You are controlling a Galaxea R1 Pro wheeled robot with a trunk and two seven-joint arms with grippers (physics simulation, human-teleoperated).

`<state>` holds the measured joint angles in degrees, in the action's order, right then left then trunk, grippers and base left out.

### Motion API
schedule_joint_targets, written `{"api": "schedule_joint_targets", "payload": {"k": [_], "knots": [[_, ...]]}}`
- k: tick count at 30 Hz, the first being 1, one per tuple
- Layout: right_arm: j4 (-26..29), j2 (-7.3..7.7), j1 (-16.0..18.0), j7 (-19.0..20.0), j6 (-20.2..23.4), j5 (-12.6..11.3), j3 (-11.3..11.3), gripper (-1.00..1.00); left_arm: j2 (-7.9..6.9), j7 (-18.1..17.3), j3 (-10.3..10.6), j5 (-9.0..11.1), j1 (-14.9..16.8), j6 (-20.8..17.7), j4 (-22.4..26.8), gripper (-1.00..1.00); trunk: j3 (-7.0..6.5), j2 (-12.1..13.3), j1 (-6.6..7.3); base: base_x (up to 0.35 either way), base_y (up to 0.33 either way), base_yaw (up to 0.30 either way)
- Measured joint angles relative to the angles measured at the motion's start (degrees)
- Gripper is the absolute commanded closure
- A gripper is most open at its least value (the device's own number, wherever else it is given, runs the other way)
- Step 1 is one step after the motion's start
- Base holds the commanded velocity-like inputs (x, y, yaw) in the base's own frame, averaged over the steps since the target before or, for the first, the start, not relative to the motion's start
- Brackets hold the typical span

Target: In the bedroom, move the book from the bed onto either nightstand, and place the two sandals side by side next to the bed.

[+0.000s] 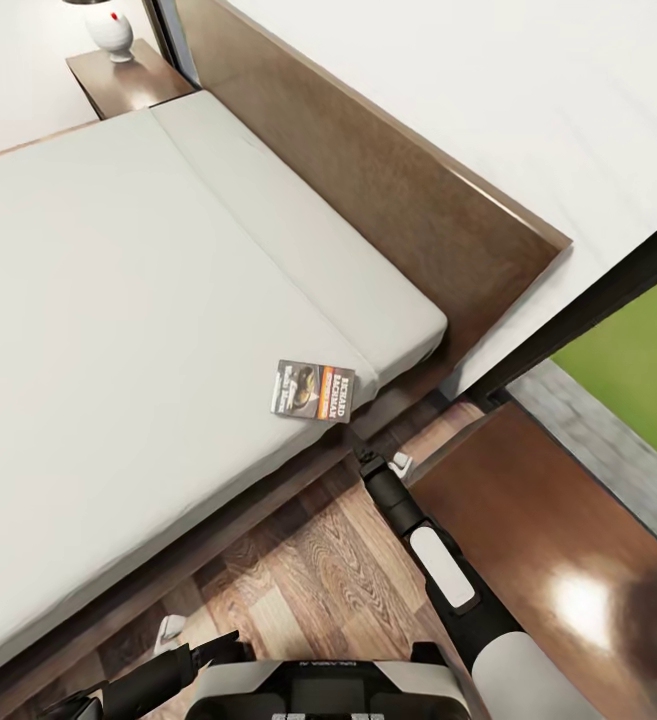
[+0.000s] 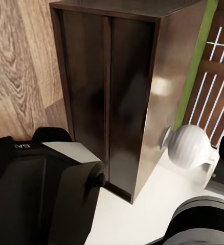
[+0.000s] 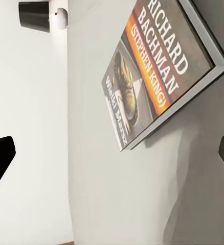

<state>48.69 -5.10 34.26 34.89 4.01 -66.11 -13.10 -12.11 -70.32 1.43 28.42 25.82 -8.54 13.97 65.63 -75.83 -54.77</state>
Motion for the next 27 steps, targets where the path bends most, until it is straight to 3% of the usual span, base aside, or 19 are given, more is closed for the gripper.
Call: {"api": "schedule_joint_targets", "payload": {"k": [27], "knots": [[0.0,0.00,0.0,0.0,0.0,0.0,0.0,-1.00,0.00,0.0,0.0,0.0,0.0,0.0,0.0,-1.00,4.67,-10.4,-5.72,0.000,0.000,0.000]]}}
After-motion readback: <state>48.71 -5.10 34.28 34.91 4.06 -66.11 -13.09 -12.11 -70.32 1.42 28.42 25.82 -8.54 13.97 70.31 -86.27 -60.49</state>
